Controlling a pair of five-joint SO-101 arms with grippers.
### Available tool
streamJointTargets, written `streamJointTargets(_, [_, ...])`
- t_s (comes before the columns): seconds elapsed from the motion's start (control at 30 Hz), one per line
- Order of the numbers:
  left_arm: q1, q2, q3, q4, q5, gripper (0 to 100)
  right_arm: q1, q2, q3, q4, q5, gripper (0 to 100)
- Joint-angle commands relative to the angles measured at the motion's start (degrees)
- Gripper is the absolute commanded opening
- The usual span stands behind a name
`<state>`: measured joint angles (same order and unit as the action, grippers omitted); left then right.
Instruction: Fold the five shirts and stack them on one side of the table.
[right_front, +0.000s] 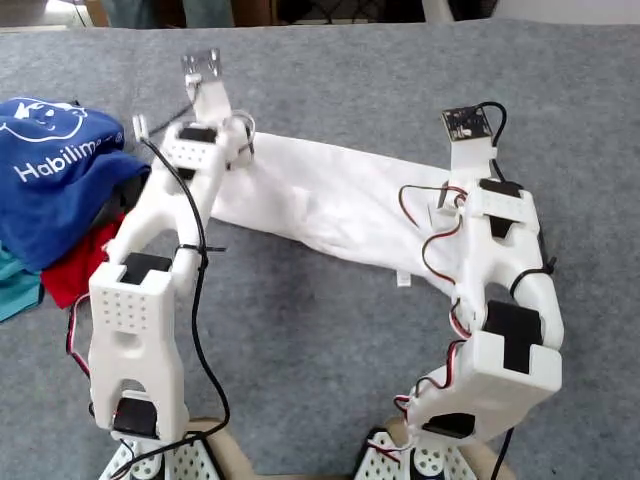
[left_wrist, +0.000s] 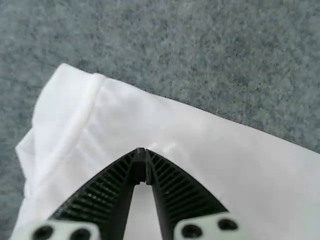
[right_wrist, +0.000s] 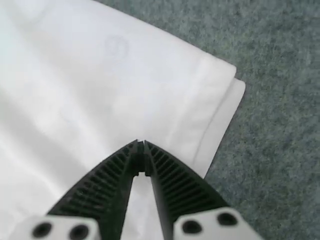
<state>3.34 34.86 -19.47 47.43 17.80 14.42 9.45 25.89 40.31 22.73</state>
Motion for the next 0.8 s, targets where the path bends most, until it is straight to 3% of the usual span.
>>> streamJointTargets(0.0, [-1.1, -1.7, -12.9, 16.5, 0.2, 3, 0.5, -0.1, -0.1, -1.0, -0.2, 1.5])
streamJointTargets(0.2, [-1.2, -3.8, -20.4, 34.8, -0.4, 3, 0.5, -0.1, -0.1, -1.0, -0.2, 1.5])
streamJointTargets(0.33, [-0.9, -6.6, -12.0, 37.2, -1.8, 3, 0.6, -0.1, -0.1, -1.0, -0.1, 1.5])
streamJointTargets(0.57, [4.4, -19.8, 18.8, 11.1, -1.7, 3, 0.6, -0.4, -0.1, -1.0, -0.2, 1.5])
streamJointTargets(0.77, [9.7, -26.0, 34.2, -9.4, -1.7, 3, 0.6, -0.7, -0.4, -0.9, -0.2, 1.5])
